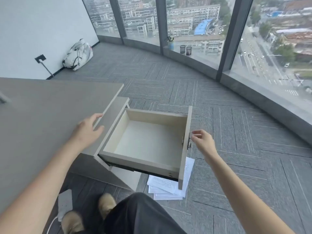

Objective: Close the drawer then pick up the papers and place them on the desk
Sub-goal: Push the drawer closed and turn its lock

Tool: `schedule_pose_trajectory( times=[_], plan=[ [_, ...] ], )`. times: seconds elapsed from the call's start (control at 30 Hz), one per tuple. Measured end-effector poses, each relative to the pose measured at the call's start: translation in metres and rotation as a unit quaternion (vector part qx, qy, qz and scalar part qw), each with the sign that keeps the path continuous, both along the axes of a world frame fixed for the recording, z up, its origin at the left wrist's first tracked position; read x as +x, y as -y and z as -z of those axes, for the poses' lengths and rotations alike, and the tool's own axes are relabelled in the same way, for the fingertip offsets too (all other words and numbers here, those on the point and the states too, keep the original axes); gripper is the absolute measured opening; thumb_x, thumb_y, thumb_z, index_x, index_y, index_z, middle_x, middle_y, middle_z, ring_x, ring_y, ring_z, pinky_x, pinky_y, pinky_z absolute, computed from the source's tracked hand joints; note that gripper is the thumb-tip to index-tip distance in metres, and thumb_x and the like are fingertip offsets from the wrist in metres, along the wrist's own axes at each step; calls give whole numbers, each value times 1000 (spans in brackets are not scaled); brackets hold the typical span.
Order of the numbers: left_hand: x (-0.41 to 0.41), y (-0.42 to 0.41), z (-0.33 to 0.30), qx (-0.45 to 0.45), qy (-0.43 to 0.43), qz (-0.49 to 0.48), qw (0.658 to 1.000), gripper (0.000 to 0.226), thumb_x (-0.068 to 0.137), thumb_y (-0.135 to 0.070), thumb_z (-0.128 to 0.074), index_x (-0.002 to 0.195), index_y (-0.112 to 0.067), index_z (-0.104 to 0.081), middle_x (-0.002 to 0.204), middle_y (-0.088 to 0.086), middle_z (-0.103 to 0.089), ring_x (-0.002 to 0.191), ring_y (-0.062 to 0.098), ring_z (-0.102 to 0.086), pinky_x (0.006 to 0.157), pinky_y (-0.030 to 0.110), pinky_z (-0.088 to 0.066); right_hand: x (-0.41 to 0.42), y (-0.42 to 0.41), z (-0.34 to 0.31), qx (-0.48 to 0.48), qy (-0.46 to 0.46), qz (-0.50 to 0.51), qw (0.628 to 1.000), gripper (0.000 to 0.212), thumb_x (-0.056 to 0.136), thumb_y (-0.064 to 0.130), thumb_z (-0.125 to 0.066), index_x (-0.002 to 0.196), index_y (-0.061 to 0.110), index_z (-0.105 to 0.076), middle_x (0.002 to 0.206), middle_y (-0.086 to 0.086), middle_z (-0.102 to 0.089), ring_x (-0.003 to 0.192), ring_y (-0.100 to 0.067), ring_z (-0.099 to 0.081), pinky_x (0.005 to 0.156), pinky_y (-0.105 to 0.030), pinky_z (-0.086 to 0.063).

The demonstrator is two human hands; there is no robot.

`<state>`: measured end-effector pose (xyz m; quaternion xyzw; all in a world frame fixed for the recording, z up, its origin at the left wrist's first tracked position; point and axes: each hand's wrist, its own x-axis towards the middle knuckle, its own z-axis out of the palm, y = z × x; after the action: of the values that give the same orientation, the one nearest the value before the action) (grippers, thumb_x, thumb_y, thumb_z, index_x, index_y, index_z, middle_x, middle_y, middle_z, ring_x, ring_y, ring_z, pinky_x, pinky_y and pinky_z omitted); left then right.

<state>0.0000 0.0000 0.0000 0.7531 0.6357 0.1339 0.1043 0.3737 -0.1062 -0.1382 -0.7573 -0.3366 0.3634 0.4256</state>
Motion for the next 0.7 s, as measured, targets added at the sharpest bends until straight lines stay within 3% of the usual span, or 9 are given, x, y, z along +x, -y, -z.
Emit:
schedule_pose_trajectory(
  times=[0.1, 0.17, 0.23, 0.3, 0.4, 0.7],
  plan=[
    [-10, -9, 7, -7, -13, 7, 1000, 50, 91, -13, -63, 139, -12, -50, 143, 13, -56, 130, 37, -52, 106, 44, -39, 4, -2, 9, -74, 20, -40, 996, 25, 89, 13, -56, 110, 14, -70, 101, -3, -74, 94, -22, -71, 91, -44, -57],
    [-18, -15, 14, -22, -24, 15, 999, 55, 90, -11, -62, 143, -10, -46, 149, 14, -50, 138, 35, -45, 113, 45, -33, 4, -2, 13, -107, -6, -59, 992, 22, 89, 11, -53, 99, 10, -72, 91, -2, -74, 76, -20, -71, 75, -38, -60],
    [-25, -23, 23, -28, -49, 24, 998, 63, 91, -10, -61, 149, -8, -37, 158, 15, -36, 148, 31, -29, 122, 43, -16, 6, -2, 12, -120, -32, -71, 990, 19, 88, 13, -51, 85, 9, -69, 78, -6, -70, 60, -18, -64, 52, -26, -51],
    [-31, -30, 29, -32, -69, 31, 997, 67, 94, -11, -57, 154, -7, -27, 163, 14, -23, 153, 28, -16, 124, 42, -5, 8, -1, 12, -130, -42, -110, 985, 17, 88, 15, -51, 77, 10, -64, 67, -6, -64, 50, -16, -54, 43, -20, -36],
    [-38, -34, 36, -30, -87, 45, 995, 68, 96, -10, -52, 156, -9, -20, 165, 11, -15, 154, 27, -8, 125, 41, -2, 10, -2, 16, -125, -52, -158, 978, 19, 90, 12, -46, 74, 9, -56, 57, -2, -56, 42, -14, -43, 40, -21, -28],
    [-43, -37, 42, 4, -50, 51, 997, 69, 92, -2, -55, 154, -12, -26, 164, 8, -21, 153, 25, -13, 125, 37, -4, 0, -13, 27, -130, -175, -179, 959, 13, 93, 16, -44, 84, 13, -53, 60, -3, -52, 45, -14, -38, 43, -21, -23]
  ],
)
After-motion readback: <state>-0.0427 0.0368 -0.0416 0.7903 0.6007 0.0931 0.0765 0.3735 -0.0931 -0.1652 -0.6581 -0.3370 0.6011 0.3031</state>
